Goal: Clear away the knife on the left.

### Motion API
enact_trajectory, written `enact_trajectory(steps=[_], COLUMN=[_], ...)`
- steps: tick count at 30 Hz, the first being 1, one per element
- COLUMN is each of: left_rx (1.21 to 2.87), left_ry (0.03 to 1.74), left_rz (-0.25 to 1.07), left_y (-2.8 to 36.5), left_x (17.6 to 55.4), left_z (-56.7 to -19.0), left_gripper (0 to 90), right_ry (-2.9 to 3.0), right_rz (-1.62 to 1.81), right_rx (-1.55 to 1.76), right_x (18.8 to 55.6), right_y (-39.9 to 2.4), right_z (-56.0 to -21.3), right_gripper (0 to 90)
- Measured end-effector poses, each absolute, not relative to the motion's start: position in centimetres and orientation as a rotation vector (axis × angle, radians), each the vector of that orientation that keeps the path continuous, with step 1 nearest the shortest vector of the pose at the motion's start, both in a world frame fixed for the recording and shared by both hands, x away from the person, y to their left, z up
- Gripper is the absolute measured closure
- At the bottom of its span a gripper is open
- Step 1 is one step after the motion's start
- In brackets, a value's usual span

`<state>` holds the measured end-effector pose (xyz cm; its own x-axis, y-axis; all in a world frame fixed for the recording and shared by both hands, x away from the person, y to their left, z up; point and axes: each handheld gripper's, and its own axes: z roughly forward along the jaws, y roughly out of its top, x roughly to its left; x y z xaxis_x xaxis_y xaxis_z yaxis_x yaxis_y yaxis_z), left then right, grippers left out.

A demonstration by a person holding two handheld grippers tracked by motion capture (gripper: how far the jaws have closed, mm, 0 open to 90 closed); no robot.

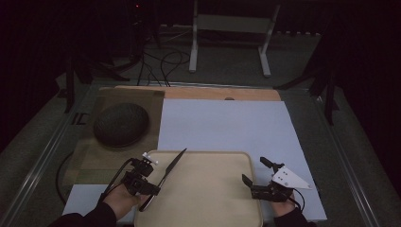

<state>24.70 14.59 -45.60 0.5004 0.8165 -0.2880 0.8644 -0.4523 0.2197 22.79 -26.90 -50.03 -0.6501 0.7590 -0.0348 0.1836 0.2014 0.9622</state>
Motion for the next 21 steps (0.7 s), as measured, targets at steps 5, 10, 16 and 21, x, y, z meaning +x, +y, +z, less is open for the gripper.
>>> enact_trajectory(steps=[5,10,16,21], left_rx=[2.4,2.427,2.465,2.481], left_ry=[1.431,1.447,1.462,1.48], left_rz=[-0.225,-0.211,-0.188,-0.183], left_y=[14.4,13.8,13.2,13.0], left_x=[24.6,24.6,24.6,24.7], left_z=[-46.3,-47.2,-48.0,-48.6], left_gripper=[80.0,80.0,79.9,79.7], right_ry=[1.971,1.974,1.974,1.976], right_rz=[1.465,1.463,1.463,1.464], right_rx=[0.877,0.873,0.873,0.872], right_x=[22.8,22.8,22.9,22.9], right_y=[-26.9,-26.9,-26.9,-26.9], right_z=[-50.1,-50.1,-50.1,-50.1], right_gripper=[8.8,8.8,8.8,8.8])
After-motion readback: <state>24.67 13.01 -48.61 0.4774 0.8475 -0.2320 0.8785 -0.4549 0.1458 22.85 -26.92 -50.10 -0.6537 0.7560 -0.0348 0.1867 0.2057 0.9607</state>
